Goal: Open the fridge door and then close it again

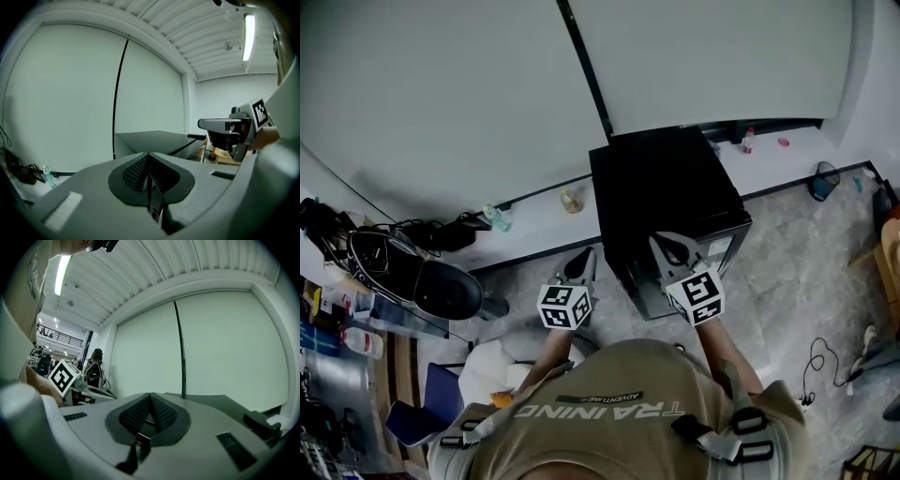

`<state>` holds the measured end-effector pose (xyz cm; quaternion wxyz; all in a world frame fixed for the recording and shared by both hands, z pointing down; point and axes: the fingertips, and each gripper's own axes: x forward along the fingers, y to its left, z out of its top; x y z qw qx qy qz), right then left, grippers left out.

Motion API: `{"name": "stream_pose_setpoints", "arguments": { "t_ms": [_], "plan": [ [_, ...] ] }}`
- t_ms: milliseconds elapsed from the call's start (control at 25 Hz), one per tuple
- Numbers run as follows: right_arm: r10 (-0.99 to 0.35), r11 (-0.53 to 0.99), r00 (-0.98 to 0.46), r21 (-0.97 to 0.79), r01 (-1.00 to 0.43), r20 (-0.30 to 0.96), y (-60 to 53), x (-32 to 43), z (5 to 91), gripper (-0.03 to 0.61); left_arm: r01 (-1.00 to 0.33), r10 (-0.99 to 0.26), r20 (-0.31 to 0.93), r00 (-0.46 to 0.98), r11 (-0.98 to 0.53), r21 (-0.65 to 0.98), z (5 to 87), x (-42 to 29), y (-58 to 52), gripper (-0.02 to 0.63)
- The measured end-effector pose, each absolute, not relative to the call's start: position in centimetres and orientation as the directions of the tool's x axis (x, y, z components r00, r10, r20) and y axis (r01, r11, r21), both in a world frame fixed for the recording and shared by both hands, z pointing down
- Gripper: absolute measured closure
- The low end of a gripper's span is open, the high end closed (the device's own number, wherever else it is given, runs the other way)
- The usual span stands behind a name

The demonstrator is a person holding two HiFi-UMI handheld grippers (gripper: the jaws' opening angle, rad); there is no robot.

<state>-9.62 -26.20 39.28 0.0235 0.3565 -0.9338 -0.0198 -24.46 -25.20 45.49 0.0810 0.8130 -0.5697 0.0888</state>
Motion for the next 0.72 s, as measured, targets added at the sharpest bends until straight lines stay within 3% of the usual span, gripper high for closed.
{"name": "stream_pose_setpoints", "arguments": {
  "t_ms": [720],
  "plan": [
    [-0.697,0.717,-0.717,0.036,-0.697,0.018,-26.2,-10.0,40.6,0.583,-0.928,-0.894,0.256,0.367,-0.371,0.036,46.9,-24.6,-25.5,0.613]
  ]
}}
